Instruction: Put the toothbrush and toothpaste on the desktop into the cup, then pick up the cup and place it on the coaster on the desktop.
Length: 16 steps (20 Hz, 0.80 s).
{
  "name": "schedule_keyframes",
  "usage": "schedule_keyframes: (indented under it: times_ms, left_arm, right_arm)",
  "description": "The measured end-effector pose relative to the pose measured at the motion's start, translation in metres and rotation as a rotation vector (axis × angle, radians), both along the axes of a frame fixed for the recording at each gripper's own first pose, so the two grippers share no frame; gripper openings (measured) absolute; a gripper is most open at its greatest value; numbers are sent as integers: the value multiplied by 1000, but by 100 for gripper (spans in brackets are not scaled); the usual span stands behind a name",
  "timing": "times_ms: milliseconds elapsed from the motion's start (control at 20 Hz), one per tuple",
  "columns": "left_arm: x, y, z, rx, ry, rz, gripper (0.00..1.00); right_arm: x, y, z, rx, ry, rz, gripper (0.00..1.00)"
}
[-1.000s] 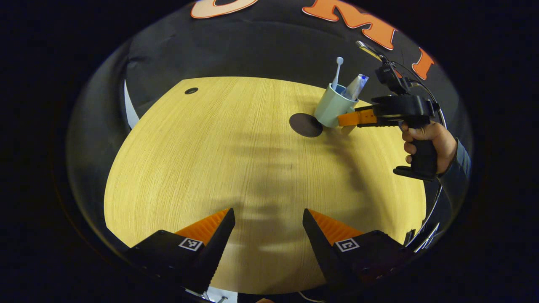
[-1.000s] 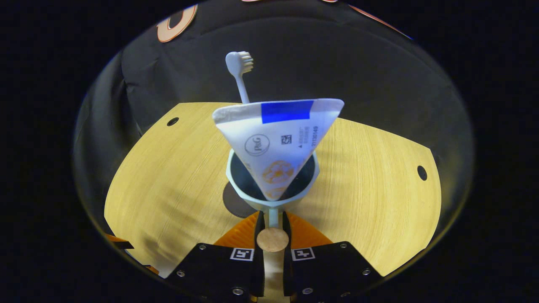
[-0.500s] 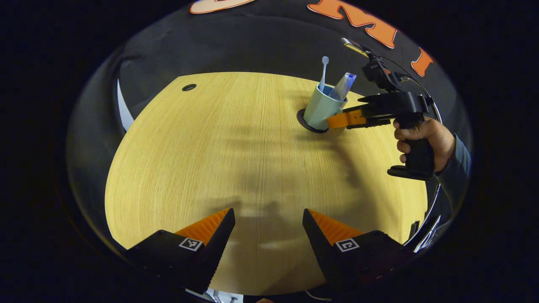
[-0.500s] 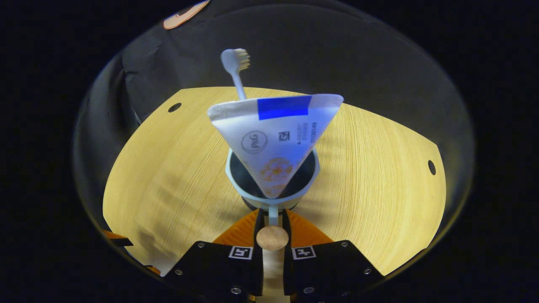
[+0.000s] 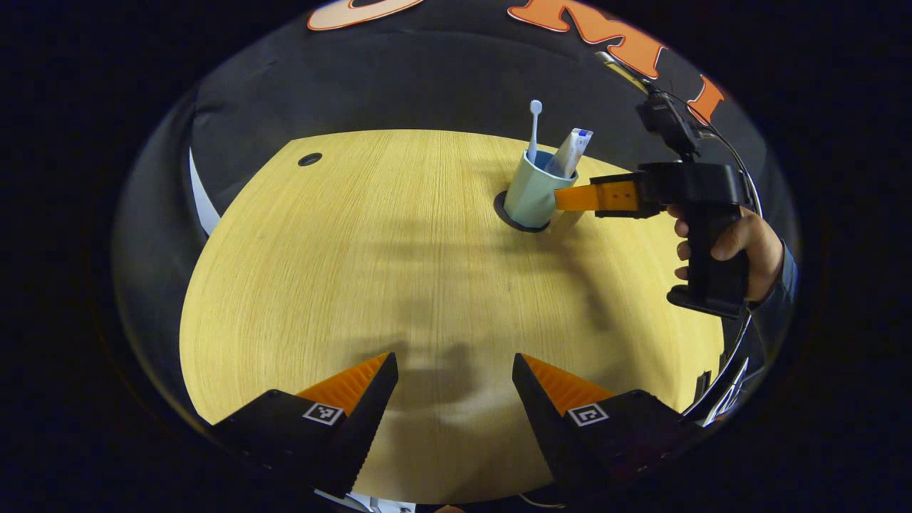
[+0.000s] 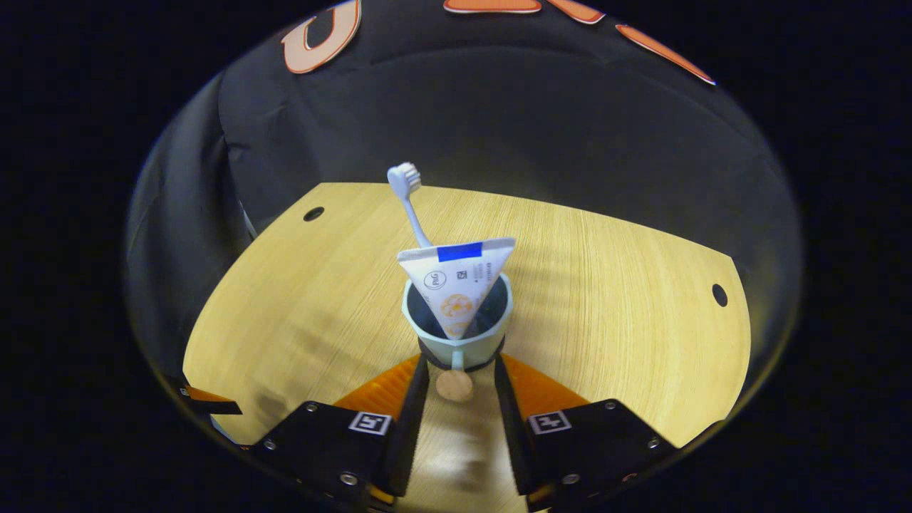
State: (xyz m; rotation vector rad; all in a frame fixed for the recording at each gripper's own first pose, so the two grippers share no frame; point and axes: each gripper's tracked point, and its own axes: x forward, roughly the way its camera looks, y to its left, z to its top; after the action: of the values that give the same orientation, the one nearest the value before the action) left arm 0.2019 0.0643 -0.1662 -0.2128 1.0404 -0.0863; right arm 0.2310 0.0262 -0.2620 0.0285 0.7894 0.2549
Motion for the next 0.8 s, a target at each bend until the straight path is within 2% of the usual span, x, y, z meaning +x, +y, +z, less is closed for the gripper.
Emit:
schedule_keyframes:
  times_ms: [100,200,250,300,400,500,650,800]
  left_arm:
    - [5,-5,7,22,-34,5,98]
    - [11,-8,11,52,-75,15,98]
    - [11,-13,16,62,-91,23,98]
    - [10,-18,24,71,-110,32,98]
    - [6,-28,39,101,-159,46,98]
    - [4,-32,52,151,-217,59,98]
    - [-3,-44,78,172,-301,86,98]
    - [-14,-55,121,197,-414,115,98]
  right_arm:
    - [-5,-5,15,20,-53,-3,70]
    - [-13,-18,34,23,-109,-6,72]
    - [-17,-26,46,22,-138,-6,70]
    - [-22,-34,55,18,-166,-7,80]
    - [-32,-51,72,16,-221,-22,90]
    - [-48,-67,85,15,-269,-43,95]
    - [-77,-97,100,3,-317,-78,96]
    - [-109,-120,126,62,-395,-150,97]
